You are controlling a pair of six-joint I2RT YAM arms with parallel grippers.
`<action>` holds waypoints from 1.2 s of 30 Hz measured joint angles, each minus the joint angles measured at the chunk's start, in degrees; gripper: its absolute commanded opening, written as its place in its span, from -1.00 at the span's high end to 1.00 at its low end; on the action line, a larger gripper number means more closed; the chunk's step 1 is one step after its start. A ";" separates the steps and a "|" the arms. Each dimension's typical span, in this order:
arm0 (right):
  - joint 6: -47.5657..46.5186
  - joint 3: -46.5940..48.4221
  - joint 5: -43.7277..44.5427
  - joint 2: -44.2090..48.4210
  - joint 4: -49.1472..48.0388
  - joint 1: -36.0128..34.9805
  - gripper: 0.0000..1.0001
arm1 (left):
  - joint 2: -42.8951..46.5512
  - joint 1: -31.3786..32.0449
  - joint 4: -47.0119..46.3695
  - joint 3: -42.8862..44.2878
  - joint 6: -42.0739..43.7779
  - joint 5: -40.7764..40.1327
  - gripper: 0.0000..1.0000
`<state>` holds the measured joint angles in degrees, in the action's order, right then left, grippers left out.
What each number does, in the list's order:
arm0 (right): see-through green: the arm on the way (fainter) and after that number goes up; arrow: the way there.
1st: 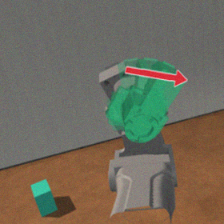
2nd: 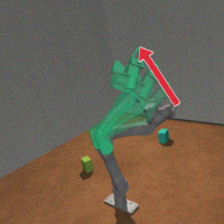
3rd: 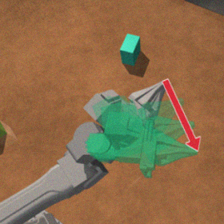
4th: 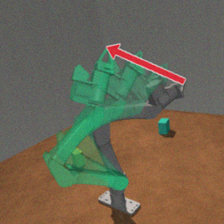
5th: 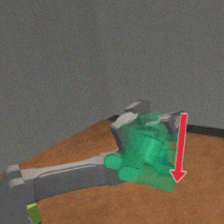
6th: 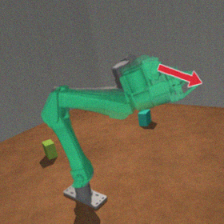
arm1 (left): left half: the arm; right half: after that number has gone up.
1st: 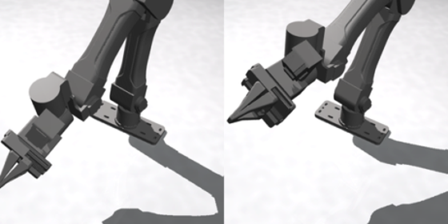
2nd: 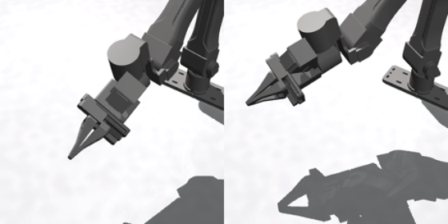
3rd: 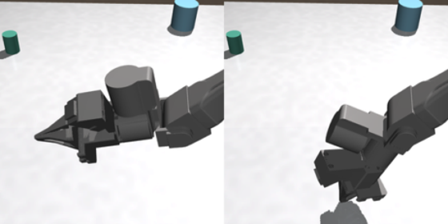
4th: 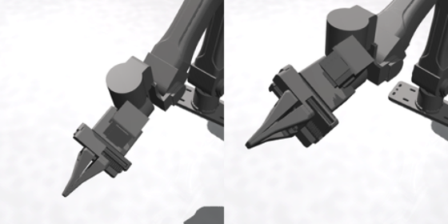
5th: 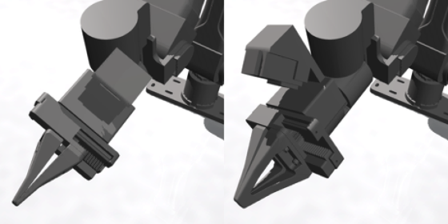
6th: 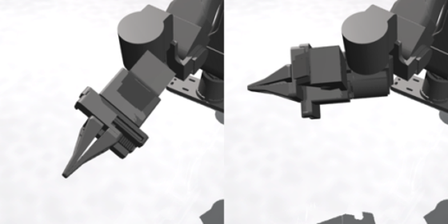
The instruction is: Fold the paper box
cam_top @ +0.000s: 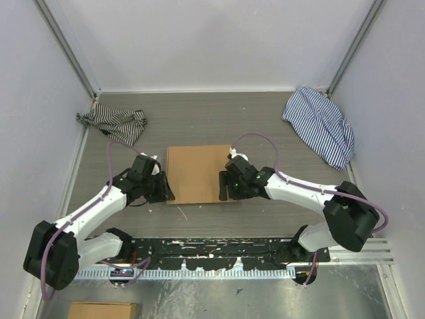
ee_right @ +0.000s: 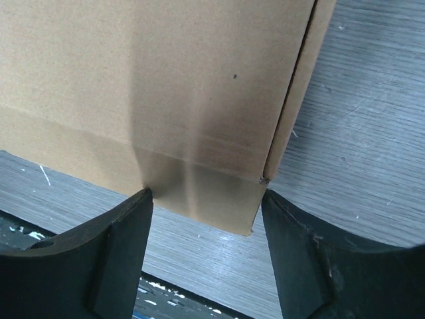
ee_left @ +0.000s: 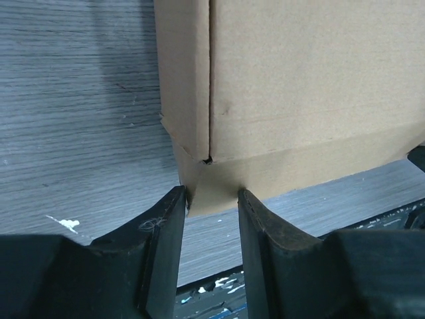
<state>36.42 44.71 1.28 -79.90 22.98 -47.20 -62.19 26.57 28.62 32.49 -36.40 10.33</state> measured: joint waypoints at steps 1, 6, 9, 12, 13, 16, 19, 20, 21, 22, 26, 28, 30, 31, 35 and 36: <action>0.02 -0.07 0.17 -0.17 -0.13 0.00 -0.42 | -0.42 0.00 -0.22 -0.11 0.00 -0.33 0.13; 0.24 -0.35 1.81 -1.16 -0.33 0.00 -0.39 | -1.27 0.11 -1.99 -1.20 -0.04 -2.32 0.16; 0.50 -0.39 3.02 -2.03 -0.63 -0.11 -0.35 | -1.27 0.15 -3.10 -2.45 -0.09 -5.25 0.15; 0.96 -0.66 4.22 -2.64 -1.51 -0.20 -0.32 | -1.22 0.15 -3.96 -3.74 -0.50 -8.00 0.13; 1.03 -0.72 4.48 -2.67 -1.55 -0.22 -0.32 | -1.16 0.15 -3.96 -3.89 -0.76 -8.76 0.13; 1.05 -0.72 5.25 -2.60 -1.53 -0.48 -0.33 | 0.13 0.15 -4.00 -3.93 -1.29 -10.45 0.11; 1.03 -0.42 6.23 -1.44 0.66 -1.40 -0.34 | 3.41 0.15 -3.69 -3.93 -1.51 -11.17 0.09; 1.01 -0.11 6.51 -0.81 1.70 -1.64 -0.34 | 4.66 0.15 -3.41 -3.93 -1.57 -11.19 0.09; 0.98 0.55 6.93 0.24 3.43 -2.05 -0.34 | 6.51 0.15 -2.91 -3.93 -1.64 -11.17 0.09; 0.94 1.60 7.34 1.55 5.29 -2.47 -0.35 | 8.85 0.15 -2.21 -3.93 -1.77 -11.13 0.09; 0.26 8.92 9.27 6.01 10.84 -3.23 -0.40 | 16.00 0.15 0.22 -3.87 -2.25 -10.36 0.09; -0.46 13.62 10.51 6.84 12.39 -3.28 -0.41 | 18.53 0.15 1.73 -3.61 -2.67 -9.49 0.09; -1.66 18.49 12.04 6.32 13.05 -3.19 -0.39 | 19.56 0.15 2.25 -3.32 -2.86 -8.28 0.15; -2.49 21.24 12.79 5.25 13.60 -2.89 -0.34 | 19.67 0.15 2.21 -3.28 -2.93 -7.56 0.24; -6.88 32.28 13.25 -3.65 13.55 0.59 0.86 | 17.16 0.15 1.46 -3.28 -3.32 -3.56 0.95; -7.72 35.17 12.09 -6.91 13.05 2.47 0.96 | 15.52 0.15 0.79 -3.28 -3.06 -1.90 1.00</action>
<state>28.71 79.88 13.37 -86.80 36.03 -44.73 -46.68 26.72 29.41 29.21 -39.46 8.43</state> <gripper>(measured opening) 0.278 0.162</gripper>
